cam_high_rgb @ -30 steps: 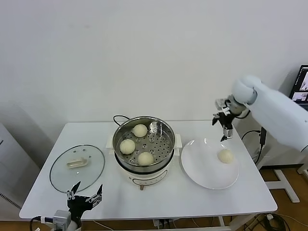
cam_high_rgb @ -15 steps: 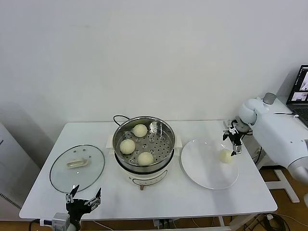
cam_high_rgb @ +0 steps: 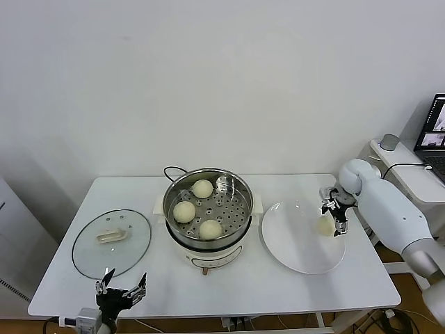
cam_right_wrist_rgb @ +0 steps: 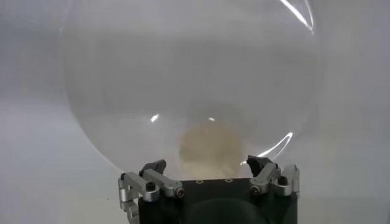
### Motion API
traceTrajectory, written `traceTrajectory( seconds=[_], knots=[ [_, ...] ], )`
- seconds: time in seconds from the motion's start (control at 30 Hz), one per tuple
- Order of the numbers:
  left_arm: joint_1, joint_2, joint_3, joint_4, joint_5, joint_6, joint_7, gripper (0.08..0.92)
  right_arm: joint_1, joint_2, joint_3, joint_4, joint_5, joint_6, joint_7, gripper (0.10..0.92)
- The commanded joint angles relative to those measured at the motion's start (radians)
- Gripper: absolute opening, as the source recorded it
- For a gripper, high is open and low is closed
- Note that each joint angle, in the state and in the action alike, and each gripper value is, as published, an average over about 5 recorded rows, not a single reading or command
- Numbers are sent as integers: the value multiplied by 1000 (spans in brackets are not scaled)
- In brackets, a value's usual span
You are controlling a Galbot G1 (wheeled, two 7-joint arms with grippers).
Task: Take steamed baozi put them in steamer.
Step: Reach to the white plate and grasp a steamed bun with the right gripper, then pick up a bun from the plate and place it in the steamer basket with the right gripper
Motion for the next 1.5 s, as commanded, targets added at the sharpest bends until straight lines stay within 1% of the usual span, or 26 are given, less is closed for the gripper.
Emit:
traceTrajectory(
  seconds=[0.03, 0.7, 0.8, 0.97, 1.07, 1.17, 1.27, 1.4, 1.5],
  knots=[
    [0, 1, -1, 6, 0, -1, 0, 823, -22, 22, 26, -30, -43, 4, 50, 823],
    [-3, 0, 3, 15, 2, -5, -1, 823, -28, 32, 26, -38, -29, -21, 75, 821],
    [-4, 1, 3, 16, 2, -6, -2, 823, -28, 30, 24, -35, -22, -24, 72, 786],
    [-6, 1, 5, 17, 3, -6, -2, 823, -23, 23, 17, -24, 0, -35, 57, 650],
    [-9, 1, 6, 17, 3, -6, -3, 823, -9, 9, -5, -2, 43, -56, 46, 580],
    [-15, -1, 7, 19, 10, -7, -4, 823, 30, -21, -68, 48, 143, -99, 32, 535],
    [-24, -3, 9, 25, 46, -17, -7, 823, 107, -60, -186, 119, 304, -165, 18, 520],
    [-31, -6, 12, 31, 86, -29, -16, 823, 311, -97, -420, 209, 536, -270, 17, 520],
    [-35, -7, 13, 30, 101, -33, -25, 823, 519, -91, -621, 263, 718, -358, 25, 518]
  ],
)
